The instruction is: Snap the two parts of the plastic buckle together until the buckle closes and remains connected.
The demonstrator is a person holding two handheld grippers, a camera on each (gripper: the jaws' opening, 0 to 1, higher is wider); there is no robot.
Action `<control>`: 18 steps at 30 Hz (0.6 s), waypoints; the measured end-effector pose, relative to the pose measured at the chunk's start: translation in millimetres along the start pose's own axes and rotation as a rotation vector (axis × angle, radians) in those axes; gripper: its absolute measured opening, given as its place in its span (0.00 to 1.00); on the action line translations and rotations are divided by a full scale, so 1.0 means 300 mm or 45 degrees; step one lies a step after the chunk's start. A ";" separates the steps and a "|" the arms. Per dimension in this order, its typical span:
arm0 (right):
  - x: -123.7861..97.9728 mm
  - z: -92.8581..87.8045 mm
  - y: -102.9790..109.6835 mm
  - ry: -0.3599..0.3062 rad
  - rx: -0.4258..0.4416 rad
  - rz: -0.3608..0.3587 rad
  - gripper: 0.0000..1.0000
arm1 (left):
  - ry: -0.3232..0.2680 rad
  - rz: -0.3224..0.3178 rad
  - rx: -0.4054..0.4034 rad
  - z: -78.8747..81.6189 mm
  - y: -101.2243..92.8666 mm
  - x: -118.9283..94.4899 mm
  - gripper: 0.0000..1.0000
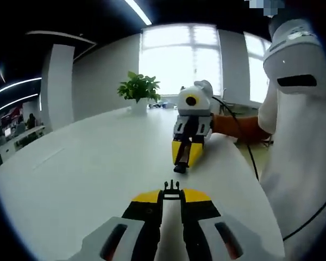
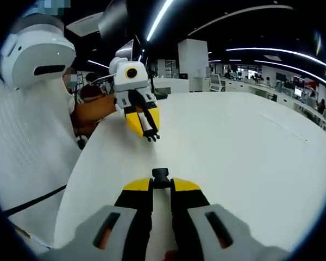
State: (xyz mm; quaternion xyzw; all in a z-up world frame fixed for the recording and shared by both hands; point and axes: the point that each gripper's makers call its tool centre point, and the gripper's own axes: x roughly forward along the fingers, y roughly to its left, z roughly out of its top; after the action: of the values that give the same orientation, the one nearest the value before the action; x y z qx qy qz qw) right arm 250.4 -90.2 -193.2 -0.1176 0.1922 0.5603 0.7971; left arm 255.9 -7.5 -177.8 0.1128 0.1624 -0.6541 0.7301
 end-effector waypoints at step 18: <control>0.026 -0.010 0.089 0.015 -0.061 0.133 0.13 | 0.044 -0.174 0.001 -0.036 -0.098 0.020 0.12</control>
State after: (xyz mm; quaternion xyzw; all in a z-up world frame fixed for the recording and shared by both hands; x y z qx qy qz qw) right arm 227.3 -75.5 -198.4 -0.1296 0.1893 0.6049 0.7625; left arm 226.4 -12.3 -188.7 0.1129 0.1822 -0.7003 0.6809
